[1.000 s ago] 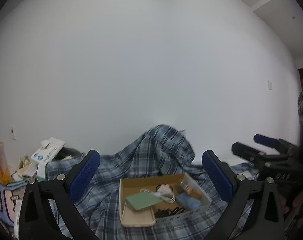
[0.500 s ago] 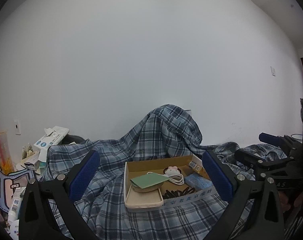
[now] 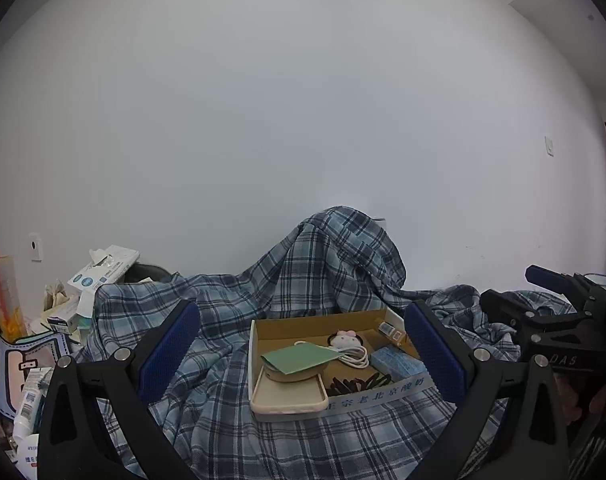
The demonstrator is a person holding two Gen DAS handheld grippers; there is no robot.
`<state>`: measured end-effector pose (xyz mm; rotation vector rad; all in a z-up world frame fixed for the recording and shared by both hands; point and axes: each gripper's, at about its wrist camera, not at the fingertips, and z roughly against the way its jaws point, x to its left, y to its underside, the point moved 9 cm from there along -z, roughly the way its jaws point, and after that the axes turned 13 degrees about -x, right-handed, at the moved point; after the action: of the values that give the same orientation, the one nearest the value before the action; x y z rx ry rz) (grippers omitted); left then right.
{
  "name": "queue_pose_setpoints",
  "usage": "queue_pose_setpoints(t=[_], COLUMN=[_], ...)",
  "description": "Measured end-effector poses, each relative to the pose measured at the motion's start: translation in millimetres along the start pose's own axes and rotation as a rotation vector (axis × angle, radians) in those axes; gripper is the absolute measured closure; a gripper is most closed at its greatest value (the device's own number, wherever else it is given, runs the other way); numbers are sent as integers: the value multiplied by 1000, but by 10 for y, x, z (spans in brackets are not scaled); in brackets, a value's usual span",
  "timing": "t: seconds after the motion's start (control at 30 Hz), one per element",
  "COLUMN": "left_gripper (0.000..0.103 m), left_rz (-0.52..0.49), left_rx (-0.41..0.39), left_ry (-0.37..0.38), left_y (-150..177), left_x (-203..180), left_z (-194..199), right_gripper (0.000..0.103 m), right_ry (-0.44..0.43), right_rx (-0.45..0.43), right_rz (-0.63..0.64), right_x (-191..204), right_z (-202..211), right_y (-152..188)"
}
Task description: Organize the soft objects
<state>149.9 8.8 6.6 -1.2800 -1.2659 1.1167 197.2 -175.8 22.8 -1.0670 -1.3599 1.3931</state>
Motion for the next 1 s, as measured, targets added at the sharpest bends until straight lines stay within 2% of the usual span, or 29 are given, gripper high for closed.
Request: queue_pose_setpoints(t=[0.27, 0.57, 1.0], left_gripper=[0, 0, 0], left_rz=[12, 9, 11], left_rx=[23, -1, 4], left_ry=[1, -6, -9], left_y=[41, 14, 11], left_x=[-1, -7, -13], left_z=[-33, -3, 10], right_gripper=[0, 0, 0], right_ry=[10, 10, 11], right_rx=[14, 10, 7], right_rz=[-16, -22, -17], right_x=[-34, -44, -35], right_z=[-17, -15, -10], right_y=[15, 12, 11])
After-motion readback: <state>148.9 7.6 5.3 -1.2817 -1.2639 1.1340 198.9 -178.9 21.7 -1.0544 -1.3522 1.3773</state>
